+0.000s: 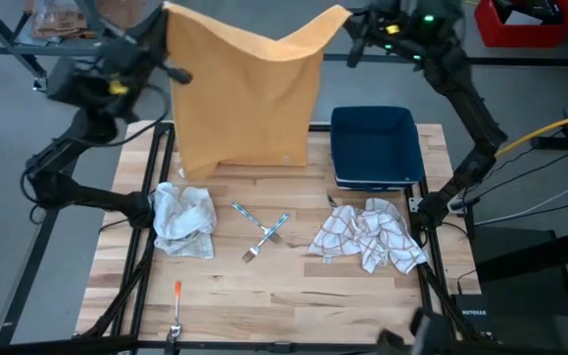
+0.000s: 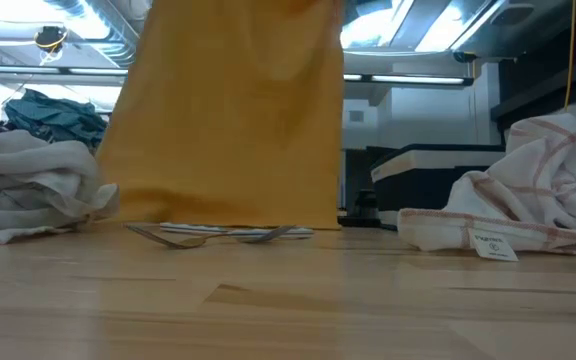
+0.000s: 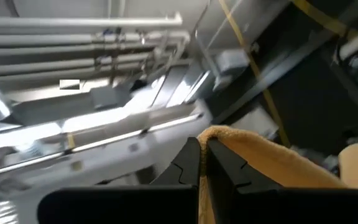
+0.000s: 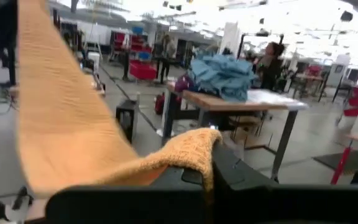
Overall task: Fold towel
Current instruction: Fold the yellow towel
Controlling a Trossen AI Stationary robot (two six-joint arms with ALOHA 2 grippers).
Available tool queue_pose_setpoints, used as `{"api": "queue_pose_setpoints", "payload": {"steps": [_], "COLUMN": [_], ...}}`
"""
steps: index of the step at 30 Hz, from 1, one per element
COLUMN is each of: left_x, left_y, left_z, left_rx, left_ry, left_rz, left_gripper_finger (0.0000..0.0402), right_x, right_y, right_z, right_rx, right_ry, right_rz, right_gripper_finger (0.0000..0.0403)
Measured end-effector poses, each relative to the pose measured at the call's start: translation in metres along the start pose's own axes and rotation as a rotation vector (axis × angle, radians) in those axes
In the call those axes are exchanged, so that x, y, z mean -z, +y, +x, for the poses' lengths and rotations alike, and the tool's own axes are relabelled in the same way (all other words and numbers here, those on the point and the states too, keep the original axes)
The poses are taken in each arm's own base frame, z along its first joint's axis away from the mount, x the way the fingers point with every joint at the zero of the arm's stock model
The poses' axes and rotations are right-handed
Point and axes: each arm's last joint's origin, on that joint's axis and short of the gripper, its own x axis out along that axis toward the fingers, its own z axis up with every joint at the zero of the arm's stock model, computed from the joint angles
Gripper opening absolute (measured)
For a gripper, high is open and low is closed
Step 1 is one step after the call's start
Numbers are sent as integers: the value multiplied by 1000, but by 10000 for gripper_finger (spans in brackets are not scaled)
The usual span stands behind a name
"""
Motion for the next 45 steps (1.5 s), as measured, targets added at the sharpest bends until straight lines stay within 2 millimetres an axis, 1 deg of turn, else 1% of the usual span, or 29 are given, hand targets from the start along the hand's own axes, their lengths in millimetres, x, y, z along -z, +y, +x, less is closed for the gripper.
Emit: {"api": "queue_pose_setpoints", "payload": {"steps": [3, 6, 11, 15, 19, 21, 24, 30, 33, 35, 40, 45], "left_x": [-17, -30, -46, -55, -56, -56, -53, -40, -32, -23, 3, 31], "left_y": [5, 7, 5, 5, 6, 7, 7, 2, -3, -8, -18, -19], "left_z": [-15, -27, -38, -41, -41, -41, -39, -30, -22, -16, 2, 21], "left_rx": [44, 107, 221, 204, 176, 150, 91, -23, -51, -56, -66, -123], "left_ry": [-57, -112, -249, -329, -349, -324, -245, -41, 26, 73, 190, 285], "left_rz": [-83, -175, -271, -256, -191, -152, -73, 113, 186, 237, 365, 414], "left_gripper_finger": [0, 0, 0, 0, 0, 0, 0, 0, 0, 0, 0, 0], "right_x": [-15, -27, -52, -63, -67, -65, -58, -36, -23, -15, 4, 19], "right_y": [11, 23, 46, 57, 58, 56, 55, 51, 44, 40, 22, 2], "right_z": [-17, -32, -61, -75, -78, -75, -63, -28, -11, -1, 15, 26], "right_rx": [-39, -98, -191, -212, -171, -140, -94, -19, 8, 19, 69, 118], "right_ry": [-31, -63, -155, -211, -230, -216, -186, -105, -57, -34, 26, 74], "right_rz": [32, 54, 59, 52, 54, 56, 22, -48, -71, -71, -74, -121], "right_gripper_finger": [1, 1, 1, 1, 1, 1, 1, 1, 1, 1, 1, 1]}}
